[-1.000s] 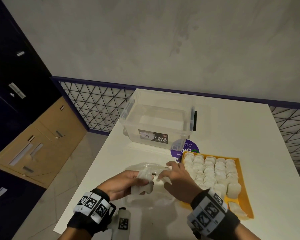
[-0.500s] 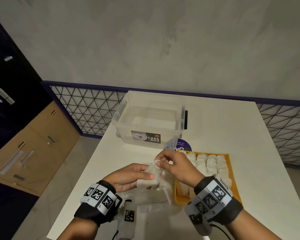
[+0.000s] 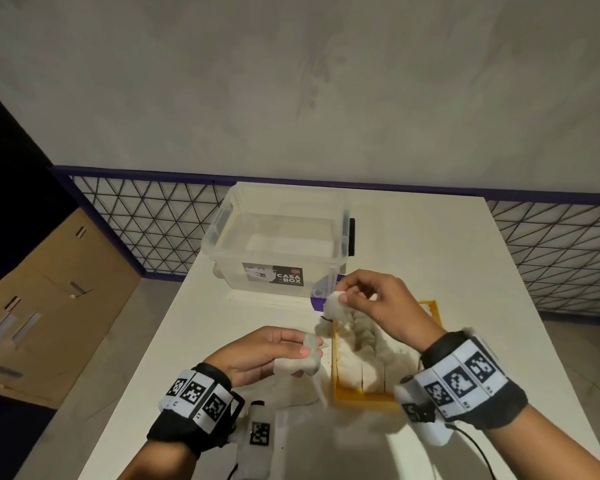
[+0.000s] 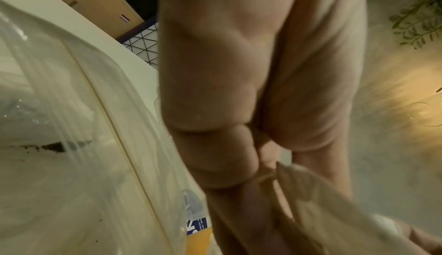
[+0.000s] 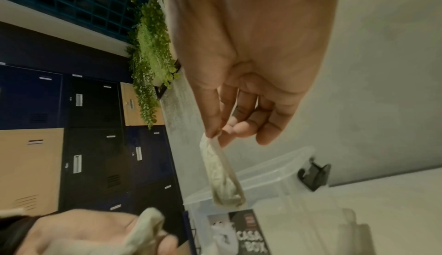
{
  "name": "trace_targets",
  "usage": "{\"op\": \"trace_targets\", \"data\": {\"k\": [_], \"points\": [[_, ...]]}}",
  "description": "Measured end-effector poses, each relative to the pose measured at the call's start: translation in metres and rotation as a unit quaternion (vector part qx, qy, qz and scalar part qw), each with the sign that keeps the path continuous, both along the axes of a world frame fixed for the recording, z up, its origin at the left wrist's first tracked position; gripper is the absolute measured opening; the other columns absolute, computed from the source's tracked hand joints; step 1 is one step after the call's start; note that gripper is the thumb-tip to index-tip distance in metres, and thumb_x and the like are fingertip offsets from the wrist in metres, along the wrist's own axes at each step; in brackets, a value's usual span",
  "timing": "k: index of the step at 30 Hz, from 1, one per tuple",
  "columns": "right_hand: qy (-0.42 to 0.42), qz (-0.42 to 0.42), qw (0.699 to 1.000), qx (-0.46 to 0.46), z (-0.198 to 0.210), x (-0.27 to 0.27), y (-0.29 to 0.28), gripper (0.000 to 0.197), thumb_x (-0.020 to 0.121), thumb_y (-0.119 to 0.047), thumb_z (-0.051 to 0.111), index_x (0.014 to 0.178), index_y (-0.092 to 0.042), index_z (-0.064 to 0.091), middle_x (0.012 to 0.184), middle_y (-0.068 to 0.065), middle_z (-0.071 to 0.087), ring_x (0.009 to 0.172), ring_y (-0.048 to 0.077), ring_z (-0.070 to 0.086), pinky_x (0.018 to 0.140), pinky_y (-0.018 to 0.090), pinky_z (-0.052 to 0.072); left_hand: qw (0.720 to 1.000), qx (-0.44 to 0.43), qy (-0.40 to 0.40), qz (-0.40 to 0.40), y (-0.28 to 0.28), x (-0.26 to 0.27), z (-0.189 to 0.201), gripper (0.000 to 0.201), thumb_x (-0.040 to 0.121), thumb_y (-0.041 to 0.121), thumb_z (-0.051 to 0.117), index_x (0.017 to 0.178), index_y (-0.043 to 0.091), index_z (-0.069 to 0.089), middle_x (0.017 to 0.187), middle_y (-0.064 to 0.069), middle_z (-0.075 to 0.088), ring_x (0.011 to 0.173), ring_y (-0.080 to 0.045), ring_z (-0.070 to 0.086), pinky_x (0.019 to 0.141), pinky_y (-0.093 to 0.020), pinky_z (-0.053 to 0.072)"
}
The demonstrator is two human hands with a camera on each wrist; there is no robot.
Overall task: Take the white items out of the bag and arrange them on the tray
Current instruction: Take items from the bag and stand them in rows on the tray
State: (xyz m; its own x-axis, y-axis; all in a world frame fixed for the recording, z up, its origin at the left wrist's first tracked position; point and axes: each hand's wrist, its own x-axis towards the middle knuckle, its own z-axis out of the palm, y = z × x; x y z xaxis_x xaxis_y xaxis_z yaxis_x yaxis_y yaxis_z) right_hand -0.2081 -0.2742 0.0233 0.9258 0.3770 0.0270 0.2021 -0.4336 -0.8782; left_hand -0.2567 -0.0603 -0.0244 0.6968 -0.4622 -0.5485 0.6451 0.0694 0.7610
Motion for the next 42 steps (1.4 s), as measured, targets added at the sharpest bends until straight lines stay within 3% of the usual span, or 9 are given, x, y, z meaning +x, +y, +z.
{"op": "trace_targets", "data": {"k": [5,10,13,17,21,28,35,39,42], "points": [[-0.051,-0.003,0.980,-0.192,-0.001,0.003,-0.056,0.010,0.087,-0.018,0.060,0.089,-0.027,0.064,0.079,-0.016,0.057,0.078,0.007,0.047,0.064,0.014,0.034,1.000,0.004,0.003,0.023,-0.003,0.003,-0.005,0.031,0.088,0.002,0.056,0.118,0.000,0.062,0.103,-0.009,0.071,0.083,-0.014,0.069,0.066,-0.021,0.056],[-0.067,0.035,0.916,-0.394,-0.030,-0.009,-0.094,0.013,0.092,-0.024,0.050,0.102,-0.025,0.058,0.074,-0.019,0.045,0.093,0.015,0.045,0.071,0.023,0.020,0.997,-0.012,0.016,0.070,-0.008,0.007,-0.008,0.030,0.085,0.002,0.060,0.114,0.000,0.063,0.106,-0.014,0.072,0.090,-0.018,0.070,0.066,-0.021,0.058],[-0.031,0.050,0.896,-0.441,-0.053,-0.016,-0.106,0.016,0.092,-0.025,0.047,0.105,-0.025,0.056,0.088,-0.008,0.056,0.103,0.018,0.049,0.077,0.025,0.022,0.996,-0.009,0.016,0.088,-0.013,0.010,-0.010,0.033,0.084,0.004,0.061,0.116,-0.001,0.063,0.110,-0.017,0.070,0.090,-0.019,0.071,0.067,-0.022,0.058],[0.012,0.076,0.884,-0.461,-0.080,-0.023,-0.110,0.013,0.090,-0.021,0.047,0.098,-0.029,0.052,0.088,-0.007,0.048,0.107,0.019,0.049,0.089,0.028,0.025,0.996,0.000,0.018,0.093,-0.019,0.011,-0.012,0.028,0.088,0.002,0.058,0.116,-0.001,0.063,0.116,-0.019,0.067,0.089,-0.018,0.070,0.065,-0.021,0.057],[0.016,0.072,0.877,-0.474,-0.098,-0.024,-0.103,0.012,0.089,-0.019,0.044,0.089,-0.031,0.043,0.089,-0.005,0.052,0.105,0.020,0.050,0.089,0.029,0.024,0.997,0.000,0.016,0.079,-0.022,0.012,-0.010,0.025,0.089,0.002,0.057,0.113,0.001,0.065,0.114,-0.017,0.068,0.085,-0.014,0.070,0.064,-0.019,0.055],[-0.045,0.053,0.848,-0.525,-0.109,-0.021,-0.093,0.022,0.090,-0.018,0.038,0.106,-0.024,0.052,0.106,0.001,0.061,0.108,0.021,0.047,0.092,0.032,0.025,0.998,-0.002,0.017,0.058,-0.029,0.011,-0.013,0.024,0.087,0.005,0.058,0.109,0.003,0.068,0.108,-0.016,0.070,0.085,-0.016,0.070,0.068,-0.020,0.056],[-0.048,0.018,0.874,-0.484,-0.073,-0.021,-0.114,0.017,0.092,-0.024,0.042,0.104,-0.025,0.053,0.111,-0.006,0.057,0.106,0.017,0.044,0.088,0.030,0.026,0.999,-0.006,0.003,0.042,-0.034,0.012,-0.017,0.030,0.081,0.013,0.063,0.109,0.003,0.067,0.106,-0.015,0.069,0.090,-0.018,0.065,0.078,-0.022,0.055],[-0.028,0.029,0.926,-0.376,-0.051,-0.028,-0.107,0.011,0.093,-0.025,0.045,0.088,-0.035,0.047,0.096,-0.011,0.058,0.095,0.010,0.042,0.080,0.026,0.021,0.999,0.004,-0.008,0.042,-0.042,0.014,-0.019,0.032,0.082,0.014,0.069,0.113,0.004,0.066,0.112,-0.014,0.069,0.094,-0.018,0.066,0.077,-0.023,0.055],[-0.021,0.043,0.964,-0.263,-0.046,-0.035,-0.083,0.005,0.092,-0.034,0.050,0.092,-0.039,0.050,0.092,-0.014,0.059,0.088,0.006,0.043,0.081,0.025,0.024,0.999,0.006,-0.023,0.025,-0.052,0.014,-0.018,0.027,0.084,0.015,0.067,0.110,0.006,0.068,0.106,-0.011,0.071,0.090,-0.015,0.067,0.073,-0.021,0.053]]}}
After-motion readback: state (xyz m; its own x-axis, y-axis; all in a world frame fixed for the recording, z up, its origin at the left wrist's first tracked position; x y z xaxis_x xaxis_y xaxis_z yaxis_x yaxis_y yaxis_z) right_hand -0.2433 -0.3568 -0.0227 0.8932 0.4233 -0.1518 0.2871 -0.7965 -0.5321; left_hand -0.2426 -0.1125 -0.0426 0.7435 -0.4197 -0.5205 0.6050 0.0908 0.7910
